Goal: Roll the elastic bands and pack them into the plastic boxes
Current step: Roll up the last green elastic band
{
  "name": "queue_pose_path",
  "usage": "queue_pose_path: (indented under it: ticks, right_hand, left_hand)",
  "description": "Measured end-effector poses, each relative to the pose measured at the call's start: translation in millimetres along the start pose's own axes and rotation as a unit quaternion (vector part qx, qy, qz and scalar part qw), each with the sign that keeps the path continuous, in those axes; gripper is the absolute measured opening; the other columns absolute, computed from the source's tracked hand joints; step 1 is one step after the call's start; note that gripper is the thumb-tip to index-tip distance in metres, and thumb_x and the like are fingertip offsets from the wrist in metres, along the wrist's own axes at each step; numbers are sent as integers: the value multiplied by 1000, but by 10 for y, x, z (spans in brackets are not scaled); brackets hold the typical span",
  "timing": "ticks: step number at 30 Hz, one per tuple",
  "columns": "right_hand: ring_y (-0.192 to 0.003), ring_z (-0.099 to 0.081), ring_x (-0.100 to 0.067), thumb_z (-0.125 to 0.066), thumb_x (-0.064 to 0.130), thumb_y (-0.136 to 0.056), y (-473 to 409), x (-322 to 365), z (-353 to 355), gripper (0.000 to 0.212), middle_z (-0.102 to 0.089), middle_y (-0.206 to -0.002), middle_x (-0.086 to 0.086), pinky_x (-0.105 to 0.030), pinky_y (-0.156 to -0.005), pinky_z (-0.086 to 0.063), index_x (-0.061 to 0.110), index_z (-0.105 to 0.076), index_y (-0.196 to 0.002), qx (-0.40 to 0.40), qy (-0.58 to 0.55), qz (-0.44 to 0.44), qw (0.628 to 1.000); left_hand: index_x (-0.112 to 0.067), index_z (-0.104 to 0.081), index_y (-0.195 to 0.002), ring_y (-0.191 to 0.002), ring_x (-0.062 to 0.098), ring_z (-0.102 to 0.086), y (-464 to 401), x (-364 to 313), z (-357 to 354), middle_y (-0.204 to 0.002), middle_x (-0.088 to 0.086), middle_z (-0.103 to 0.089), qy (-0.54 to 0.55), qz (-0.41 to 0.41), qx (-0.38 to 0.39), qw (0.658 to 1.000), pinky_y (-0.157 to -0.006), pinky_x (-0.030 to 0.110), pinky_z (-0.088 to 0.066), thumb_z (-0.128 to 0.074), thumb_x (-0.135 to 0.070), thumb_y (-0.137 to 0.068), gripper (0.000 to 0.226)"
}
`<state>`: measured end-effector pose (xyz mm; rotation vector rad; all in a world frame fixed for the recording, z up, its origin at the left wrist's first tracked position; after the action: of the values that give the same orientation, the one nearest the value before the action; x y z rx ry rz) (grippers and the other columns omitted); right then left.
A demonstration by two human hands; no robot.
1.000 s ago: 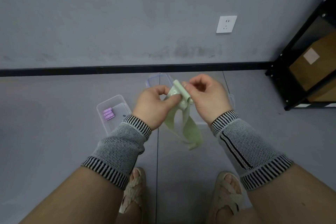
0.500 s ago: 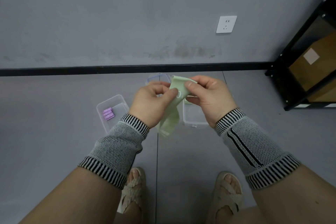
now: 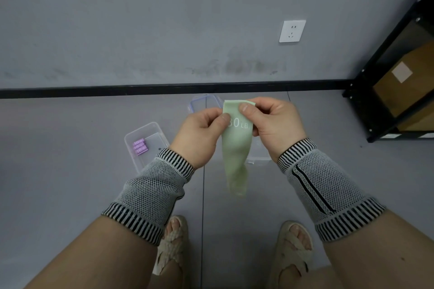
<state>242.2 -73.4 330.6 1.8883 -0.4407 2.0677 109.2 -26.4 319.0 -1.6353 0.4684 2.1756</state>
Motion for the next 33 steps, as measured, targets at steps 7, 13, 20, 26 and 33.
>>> queue_pose_path:
  ticks: [7,13,20,26,33]
  right_hand:
    - [-59,-62,-9,-67,11,-86,11,-62,-27,7,-68,-68,-2,-22,-51,-49,16,-71,-82,-12,-24,-25,999]
    - [-62,-63,-15,-68,13,-85,-21,-103,31,6,-69,-70,-6,-26,-55,-49,16,-72,-81,-32,-57,-34,997]
    - [-85,-68,-17,-63,24,-89,-23,-173,-69,10,-72,-87,-1,-33,-77,-55,16,-69,-89,33,-74,-76,994]
    - [-73,-61,2,-50,18,-96,78,-270,-327,21,-69,-92,6,-11,-58,-45,19,-66,-110,154,100,-71,980]
    - [-81,-61,-45,-57,29,-84,27,-204,-219,31,-66,-86,-26,-55,-71,-53,-2,-63,-86,73,177,-19,981]
  left_hand:
    - [-16,-68,-101,-94,18,-66,0,5,-47,-97,4,-72,-63,-12,1,998,-89,33,-51,-53,-17,-94,16]
    - [-11,-70,-101,-91,17,-67,10,87,-108,-95,4,-72,-81,19,29,996,-87,32,-52,-53,-20,-94,20]
    - [-16,-67,-86,-56,-3,-58,0,61,28,-60,-14,-66,-3,25,-16,1000,-63,15,-45,-50,-12,-95,19]
    - [-15,-68,-94,-87,27,-67,-25,143,186,-91,11,-72,104,69,-55,991,-88,43,-53,-46,-17,-97,22]
    - [-16,-52,-117,-62,2,-62,-29,166,217,-79,-5,-65,60,70,-82,992,-63,17,-49,-47,-13,-96,22]
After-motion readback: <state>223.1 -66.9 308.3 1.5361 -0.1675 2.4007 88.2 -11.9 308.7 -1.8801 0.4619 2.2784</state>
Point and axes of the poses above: each hand's wrist, its own y-axis away from the middle knuckle, its own z-axis out of the back of the hand, x = y × z, the point moved 10 cm from there along -y, towards the middle knuckle
